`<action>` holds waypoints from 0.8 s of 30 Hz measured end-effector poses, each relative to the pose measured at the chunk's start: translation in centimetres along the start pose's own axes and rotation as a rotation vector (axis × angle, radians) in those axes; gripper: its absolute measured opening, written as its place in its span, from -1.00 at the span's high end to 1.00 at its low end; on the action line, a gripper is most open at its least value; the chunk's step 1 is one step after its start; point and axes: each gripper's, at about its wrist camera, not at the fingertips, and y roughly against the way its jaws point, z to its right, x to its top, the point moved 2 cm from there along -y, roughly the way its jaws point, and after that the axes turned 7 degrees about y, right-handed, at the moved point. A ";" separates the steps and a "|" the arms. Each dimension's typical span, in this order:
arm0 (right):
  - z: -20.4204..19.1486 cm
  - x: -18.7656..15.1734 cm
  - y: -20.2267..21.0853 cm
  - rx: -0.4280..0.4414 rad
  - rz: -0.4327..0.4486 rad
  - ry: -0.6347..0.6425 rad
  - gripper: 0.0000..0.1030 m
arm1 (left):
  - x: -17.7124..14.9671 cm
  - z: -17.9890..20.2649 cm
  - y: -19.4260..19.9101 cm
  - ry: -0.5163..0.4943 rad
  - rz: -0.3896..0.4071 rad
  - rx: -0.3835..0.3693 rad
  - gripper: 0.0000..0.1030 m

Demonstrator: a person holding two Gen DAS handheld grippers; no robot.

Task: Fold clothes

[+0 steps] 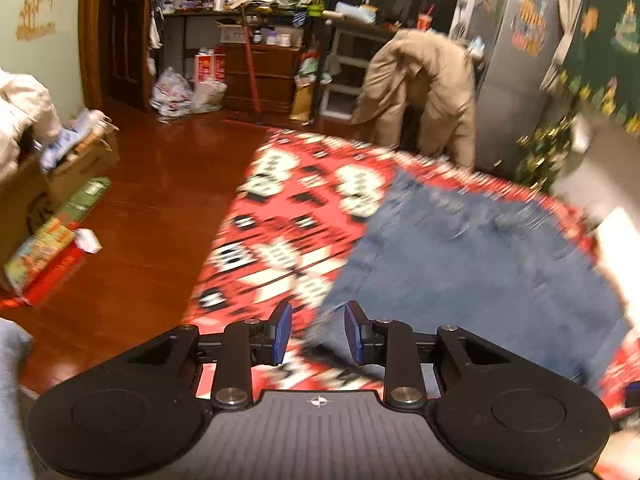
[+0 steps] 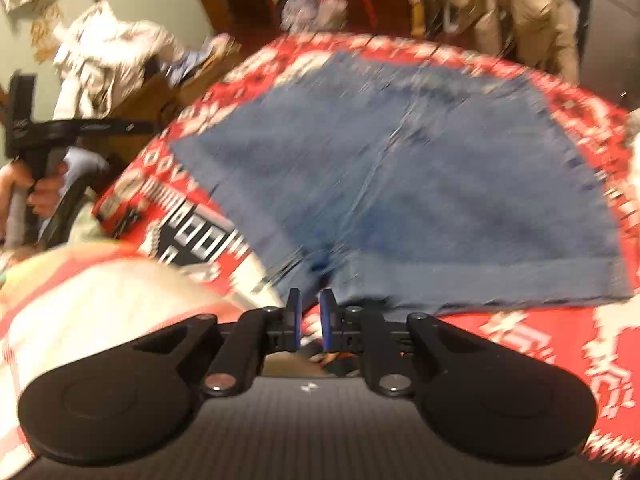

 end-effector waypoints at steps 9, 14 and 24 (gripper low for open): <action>4.4 -0.3 -3.3 -0.145 0.065 -0.038 0.81 | -1.4 6.0 -8.3 -0.060 -0.135 0.038 0.64; 7.4 -2.4 -2.8 -0.171 0.057 -0.059 0.79 | -2.4 5.2 -8.3 -0.083 -0.152 0.070 0.64; 19.6 -6.1 2.7 -0.395 0.148 -0.283 0.54 | -0.4 6.7 -5.7 -0.069 -0.090 0.068 0.64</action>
